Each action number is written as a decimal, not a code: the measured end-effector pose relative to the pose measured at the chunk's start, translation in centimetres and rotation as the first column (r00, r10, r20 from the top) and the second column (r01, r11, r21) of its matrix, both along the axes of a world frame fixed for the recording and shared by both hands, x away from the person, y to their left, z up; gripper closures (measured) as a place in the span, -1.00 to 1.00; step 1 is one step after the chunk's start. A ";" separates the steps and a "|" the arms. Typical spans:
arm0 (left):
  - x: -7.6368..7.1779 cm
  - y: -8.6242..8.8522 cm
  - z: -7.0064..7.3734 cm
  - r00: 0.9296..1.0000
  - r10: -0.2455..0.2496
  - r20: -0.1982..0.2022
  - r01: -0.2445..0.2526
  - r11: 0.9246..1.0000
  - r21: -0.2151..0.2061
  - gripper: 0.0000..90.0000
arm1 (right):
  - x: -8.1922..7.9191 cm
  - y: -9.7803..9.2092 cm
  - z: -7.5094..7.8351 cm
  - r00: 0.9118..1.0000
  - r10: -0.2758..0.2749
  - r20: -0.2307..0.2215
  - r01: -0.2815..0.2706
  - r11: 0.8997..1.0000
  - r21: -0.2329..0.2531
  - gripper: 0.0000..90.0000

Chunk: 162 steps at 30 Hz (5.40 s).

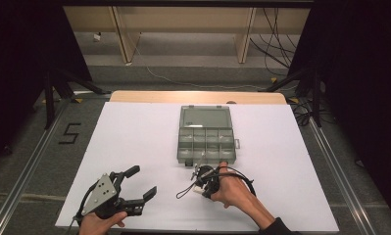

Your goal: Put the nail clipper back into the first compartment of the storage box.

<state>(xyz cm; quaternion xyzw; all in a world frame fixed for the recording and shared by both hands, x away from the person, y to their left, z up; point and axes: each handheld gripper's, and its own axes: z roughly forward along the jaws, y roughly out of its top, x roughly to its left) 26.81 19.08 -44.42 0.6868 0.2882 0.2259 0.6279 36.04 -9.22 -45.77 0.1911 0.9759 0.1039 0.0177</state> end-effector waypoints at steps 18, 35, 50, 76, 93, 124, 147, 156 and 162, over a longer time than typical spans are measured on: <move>-0.1 0.0 0.0 1.000 -0.002 -0.002 0.002 1.000 -0.010 -0.65 | -0.5 -0.6 0.5 0.993 0.052 0.103 -0.061 0.994 0.085 0.71; 0.0 0.0 0.0 1.000 -0.001 -0.002 0.001 1.000 -0.004 -0.65 | 1.5 -2.1 3.1 0.978 -0.086 0.192 0.004 0.921 0.389 0.71; 0.0 0.0 0.0 1.000 0.005 -0.005 -0.005 1.000 -0.006 -0.65 | 3.8 -2.1 4.0 0.943 -0.178 0.282 0.029 0.887 0.462 0.71; 0.0 0.1 -0.1 1.000 0.002 -0.006 -0.002 1.000 -0.011 -0.65 | 8.3 -0.3 4.2 0.911 -0.279 0.304 0.095 0.859 0.504 0.71; 0.0 0.1 -0.1 1.000 0.001 -0.008 -0.001 1.000 -0.013 -0.65 | 10.9 1.3 3.8 0.901 -0.335 0.276 0.151 0.838 0.525 0.71; 0.0 0.0 -0.1 1.000 0.000 -0.006 0.000 1.000 -0.014 -0.65 | 11.8 1.2 1.7 0.898 -0.376 0.229 0.221 0.834 0.505 0.71; 0.0 0.0 -0.1 1.000 -0.001 -0.006 0.001 1.000 -0.015 -0.65 | 12.4 1.4 1.1 0.885 -0.413 0.214 0.256 0.817 0.517 0.53; 0.0 0.0 -0.1 1.000 -0.002 -0.008 0.002 1.000 -0.014 -0.65 | 12.3 1.3 2.1 0.873 -0.419 0.247 0.233 0.806 0.544 0.25; 0.0 0.0 -0.1 1.000 -0.001 -0.007 0.001 1.000 -0.014 -0.65 | 12.1 0.9 3.3 0.864 -0.431 0.260 0.221 0.788 0.575 0.09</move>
